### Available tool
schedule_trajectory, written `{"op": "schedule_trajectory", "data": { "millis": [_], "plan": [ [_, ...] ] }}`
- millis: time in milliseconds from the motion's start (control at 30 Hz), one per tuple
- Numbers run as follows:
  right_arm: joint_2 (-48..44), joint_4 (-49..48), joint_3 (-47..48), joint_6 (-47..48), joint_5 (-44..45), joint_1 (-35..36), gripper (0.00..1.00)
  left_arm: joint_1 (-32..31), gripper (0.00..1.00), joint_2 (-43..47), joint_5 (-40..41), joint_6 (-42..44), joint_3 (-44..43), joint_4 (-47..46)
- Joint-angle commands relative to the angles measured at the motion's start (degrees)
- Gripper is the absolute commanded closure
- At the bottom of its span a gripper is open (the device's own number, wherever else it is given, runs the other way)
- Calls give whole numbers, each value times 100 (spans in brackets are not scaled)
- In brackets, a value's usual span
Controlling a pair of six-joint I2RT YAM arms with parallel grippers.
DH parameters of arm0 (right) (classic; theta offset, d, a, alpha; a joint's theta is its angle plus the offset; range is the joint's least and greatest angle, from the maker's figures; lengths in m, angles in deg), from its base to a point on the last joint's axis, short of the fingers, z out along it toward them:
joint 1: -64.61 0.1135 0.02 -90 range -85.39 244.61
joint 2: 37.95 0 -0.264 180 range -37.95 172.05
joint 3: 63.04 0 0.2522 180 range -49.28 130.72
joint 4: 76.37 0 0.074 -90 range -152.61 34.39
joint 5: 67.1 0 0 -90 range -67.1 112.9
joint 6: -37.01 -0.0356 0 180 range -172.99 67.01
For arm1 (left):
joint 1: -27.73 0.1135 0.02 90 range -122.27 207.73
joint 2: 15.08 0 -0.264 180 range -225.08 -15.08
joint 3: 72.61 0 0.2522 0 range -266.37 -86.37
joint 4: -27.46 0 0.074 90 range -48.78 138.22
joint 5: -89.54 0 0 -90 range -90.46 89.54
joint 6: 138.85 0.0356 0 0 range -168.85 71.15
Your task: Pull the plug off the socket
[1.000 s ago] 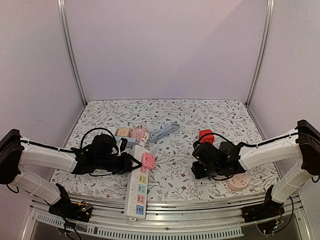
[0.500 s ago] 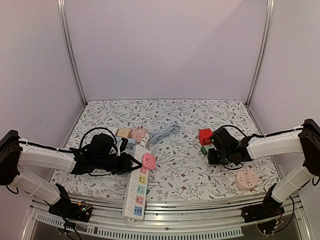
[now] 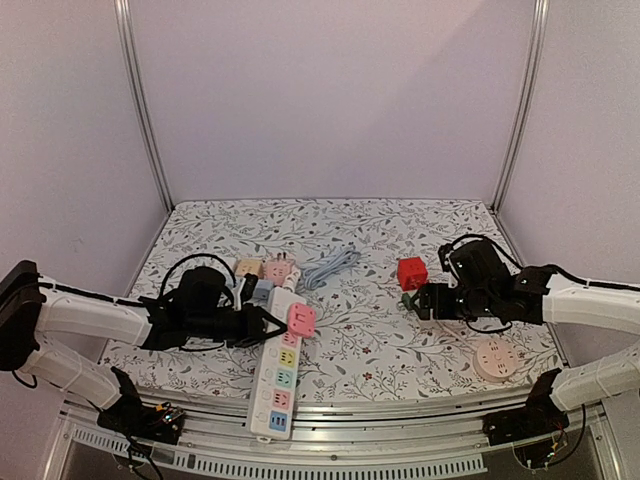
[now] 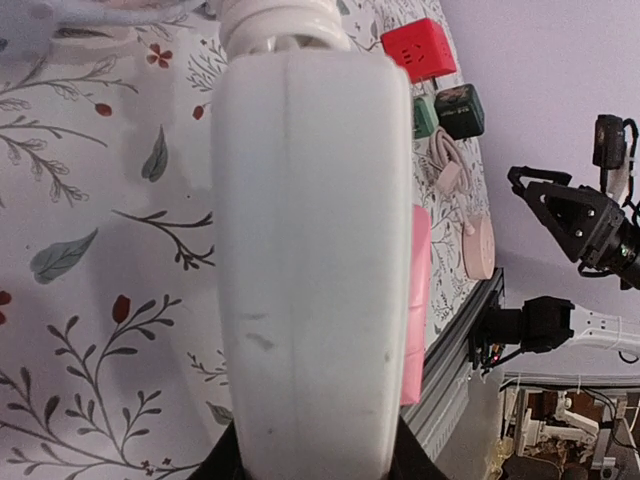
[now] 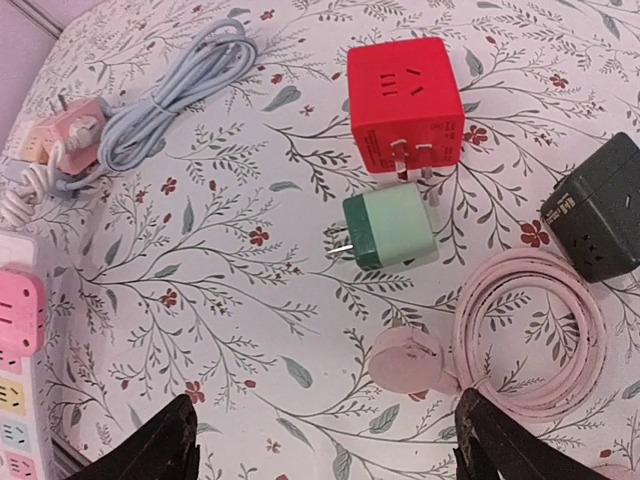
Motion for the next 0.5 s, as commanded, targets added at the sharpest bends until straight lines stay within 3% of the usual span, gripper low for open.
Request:
{"op": "schedule_trajectory", "data": {
  "millis": [0, 233, 467],
  "plan": [
    [-726, 199, 160, -257, -478, 286, 11, 26, 79, 238, -539, 112, -109, -1130],
    [-930, -570, 171, -647, -803, 876, 10, -31, 79, 235, -745, 11, -327, -1552],
    [-72, -1381, 594, -797, -920, 1545, 13, -247, 79, 218, -784, -92, -484, -1962]
  ]
}}
